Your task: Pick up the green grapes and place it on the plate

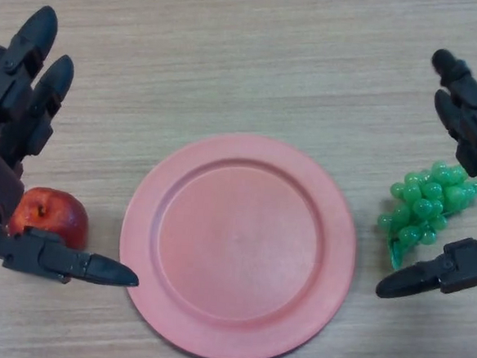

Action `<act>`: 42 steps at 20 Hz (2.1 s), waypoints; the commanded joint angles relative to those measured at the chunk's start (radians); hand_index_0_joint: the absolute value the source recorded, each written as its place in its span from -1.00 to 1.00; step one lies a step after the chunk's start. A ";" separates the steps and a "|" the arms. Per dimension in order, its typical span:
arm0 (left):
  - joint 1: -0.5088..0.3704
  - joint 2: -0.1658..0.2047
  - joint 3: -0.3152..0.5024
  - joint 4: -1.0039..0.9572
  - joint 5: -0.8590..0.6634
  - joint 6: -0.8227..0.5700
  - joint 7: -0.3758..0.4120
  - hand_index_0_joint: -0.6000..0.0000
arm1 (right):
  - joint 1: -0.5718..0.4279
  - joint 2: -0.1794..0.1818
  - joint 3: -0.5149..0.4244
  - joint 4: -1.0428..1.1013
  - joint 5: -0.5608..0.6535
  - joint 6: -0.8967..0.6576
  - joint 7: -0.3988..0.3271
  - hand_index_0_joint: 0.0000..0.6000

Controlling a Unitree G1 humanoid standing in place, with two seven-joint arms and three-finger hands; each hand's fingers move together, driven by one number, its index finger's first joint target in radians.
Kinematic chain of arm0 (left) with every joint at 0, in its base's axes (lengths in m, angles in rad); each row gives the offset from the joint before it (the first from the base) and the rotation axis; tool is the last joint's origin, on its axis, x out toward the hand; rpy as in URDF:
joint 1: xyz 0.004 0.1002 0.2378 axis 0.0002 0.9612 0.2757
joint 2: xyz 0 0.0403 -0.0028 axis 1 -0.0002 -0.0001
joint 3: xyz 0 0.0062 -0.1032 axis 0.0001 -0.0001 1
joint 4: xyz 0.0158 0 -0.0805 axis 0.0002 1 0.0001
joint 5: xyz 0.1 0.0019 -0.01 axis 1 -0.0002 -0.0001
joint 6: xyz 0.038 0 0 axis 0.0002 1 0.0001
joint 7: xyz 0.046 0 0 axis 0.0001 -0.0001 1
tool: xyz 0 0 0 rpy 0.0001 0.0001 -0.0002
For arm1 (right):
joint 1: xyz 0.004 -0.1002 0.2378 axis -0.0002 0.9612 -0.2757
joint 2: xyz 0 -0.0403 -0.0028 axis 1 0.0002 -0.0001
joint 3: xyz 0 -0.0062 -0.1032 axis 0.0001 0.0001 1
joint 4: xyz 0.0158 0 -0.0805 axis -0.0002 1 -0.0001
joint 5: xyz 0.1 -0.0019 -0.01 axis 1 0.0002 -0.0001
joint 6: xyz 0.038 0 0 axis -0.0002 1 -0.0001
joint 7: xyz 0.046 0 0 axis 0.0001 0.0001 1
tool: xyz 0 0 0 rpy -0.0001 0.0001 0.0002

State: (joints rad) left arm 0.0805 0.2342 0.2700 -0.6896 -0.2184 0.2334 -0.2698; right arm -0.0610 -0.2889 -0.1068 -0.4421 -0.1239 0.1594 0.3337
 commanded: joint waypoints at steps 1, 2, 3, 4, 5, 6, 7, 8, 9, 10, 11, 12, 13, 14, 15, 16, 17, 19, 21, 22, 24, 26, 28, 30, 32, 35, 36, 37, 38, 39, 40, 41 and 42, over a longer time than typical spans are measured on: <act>-0.001 0.013 0.047 -0.059 0.015 -0.119 0.034 1.00 | -0.078 -0.057 -0.071 0.038 -0.011 -0.201 0.012 -1.00; 0.006 0.009 0.049 -0.060 0.014 -0.129 0.038 1.00 | -0.115 -0.077 -0.073 0.128 -0.026 -0.249 0.023 -1.00; 0.010 0.007 0.051 -0.061 0.013 -0.130 0.039 1.00 | -0.132 -0.089 -0.071 0.177 -0.047 -0.276 0.027 -1.00; 0.015 0.005 0.053 -0.064 0.015 -0.129 0.041 1.00 | -0.173 -0.114 -0.060 0.296 -0.120 -0.345 0.025 -1.00; 0.014 0.004 0.051 -0.066 0.021 -0.129 0.046 1.00 | -0.191 -0.123 -0.053 0.345 -0.154 -0.367 0.027 -1.00; 0.012 0.004 0.048 -0.077 0.024 -0.121 0.054 1.00 | -0.227 -0.135 -0.034 0.431 -0.209 -0.401 0.032 -1.00; 0.012 0.004 0.050 -0.084 0.020 -0.117 0.056 1.00 | -0.242 -0.138 -0.027 0.463 -0.228 -0.412 0.036 -1.00; 0.012 0.003 0.056 -0.093 0.010 -0.114 0.059 1.00 | -0.275 -0.142 -0.012 0.529 -0.262 -0.438 0.040 -1.00; 0.014 0.001 0.059 -0.094 0.007 -0.118 0.061 1.00 | -0.291 -0.144 -0.006 0.565 -0.278 -0.456 0.037 -1.00; 0.023 -0.005 0.064 -0.094 0.002 -0.135 0.062 1.00 | -0.328 -0.166 0.009 0.664 -0.350 -0.548 0.014 -1.00; 0.024 -0.006 0.065 -0.094 0.002 -0.136 0.062 1.00 | -0.332 -0.169 0.011 0.676 -0.361 -0.560 0.010 -0.84; 0.027 -0.007 0.067 -0.094 0.000 -0.136 0.062 1.00 | -0.342 -0.173 0.013 0.701 -0.387 -0.580 -0.001 -0.34; 0.030 -0.008 0.070 -0.095 -0.001 -0.135 0.063 1.00 | -0.354 -0.175 0.016 0.725 -0.413 -0.596 -0.015 0.01; 0.037 -0.012 0.073 -0.096 -0.001 -0.137 0.065 1.00 | -0.376 -0.176 0.021 0.772 -0.467 -0.614 -0.048 0.50; 0.044 -0.016 0.077 -0.097 0.000 -0.142 0.065 1.00 | -0.395 -0.170 0.022 0.807 -0.508 -0.613 -0.088 0.83; 0.052 -0.020 0.081 -0.098 -0.001 -0.148 0.063 1.00 | -0.409 -0.162 0.025 0.829 -0.535 -0.595 -0.135 1.00; 0.053 -0.022 0.082 -0.096 -0.001 -0.154 0.062 1.00 | -0.410 -0.158 0.028 0.829 -0.532 -0.584 -0.141 1.00; 0.061 -0.028 0.082 -0.088 0.001 -0.172 0.061 1.00 | -0.411 -0.158 0.033 0.828 -0.543 -0.574 -0.170 1.00; 0.066 -0.030 0.081 -0.086 0.002 -0.176 0.061 1.00 | -0.410 -0.161 0.030 0.820 -0.557 -0.567 -0.201 1.00; 0.067 -0.029 0.083 -0.087 -0.001 -0.173 0.061 1.00 | -0.409 -0.163 0.024 0.802 -0.550 -0.558 -0.202 1.00; 0.062 -0.026 0.086 -0.084 -0.007 -0.167 0.060 1.00 | -0.400 -0.157 0.011 0.731 -0.502 -0.515 -0.170 1.00; 0.058 -0.024 0.093 -0.080 -0.016 -0.167 0.060 1.00 | -0.384 -0.143 0.001 0.613 -0.449 -0.440 -0.123 1.00; 0.055 -0.023 0.091 -0.071 -0.015 -0.169 0.063 1.00 | -0.390 -0.134 0.010 0.508 -0.441 -0.382 -0.113 1.00; 0.054 -0.022 0.089 -0.066 -0.014 -0.172 0.065 1.00 | -0.395 -0.118 0.036 0.406 -0.479 -0.348 -0.098 1.00; 0.054 -0.020 0.092 -0.058 -0.019 -0.175 0.063 1.00 | -0.398 -0.067 0.077 0.277 -0.482 -0.272 -0.020 1.00; 0.053 -0.018 0.106 -0.051 -0.032 -0.180 0.062 1.00 | -0.432 0.011 0.159 0.161 -0.523 -0.222 0.034 1.00; 0.055 -0.016 0.110 -0.053 -0.037 -0.178 0.057 1.00 | -0.460 0.042 0.199 0.143 -0.571 -0.238 0.039 1.00; 0.055 -0.015 0.112 -0.054 -0.040 -0.175 0.054 1.00 | -0.463 0.060 0.225 0.121 -0.581 -0.217 0.047 1.00; 0.054 -0.014 0.113 -0.058 -0.041 -0.171 0.050 1.00 | -0.475 0.084 0.279 0.097 -0.604 -0.170 0.048 1.00; 0.055 -0.014 0.114 -0.062 -0.043 -0.166 0.049 1.00 | -0.474 0.089 0.317 0.083 -0.605 -0.137 0.056 1.00; 0.056 -0.014 0.117 -0.070 -0.047 -0.162 0.045 1.00 | -0.473 0.095 0.370 0.050 -0.586 -0.096 0.046 1.00; 0.059 -0.017 0.118 -0.071 -0.051 -0.165 0.041 1.00 | -0.473 0.096 0.392 0.034 -0.575 -0.086 0.038 1.00; 0.062 -0.019 0.119 -0.070 -0.053 -0.169 0.038 1.00 | -0.473 0.097 0.407 0.023 -0.569 -0.080 0.033 0.67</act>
State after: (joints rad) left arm 0.1541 0.1841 0.3327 -0.6959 -0.2480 0.2137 -0.2410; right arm -0.4828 -0.1981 0.3649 -0.3516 -0.7234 0.1272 0.4376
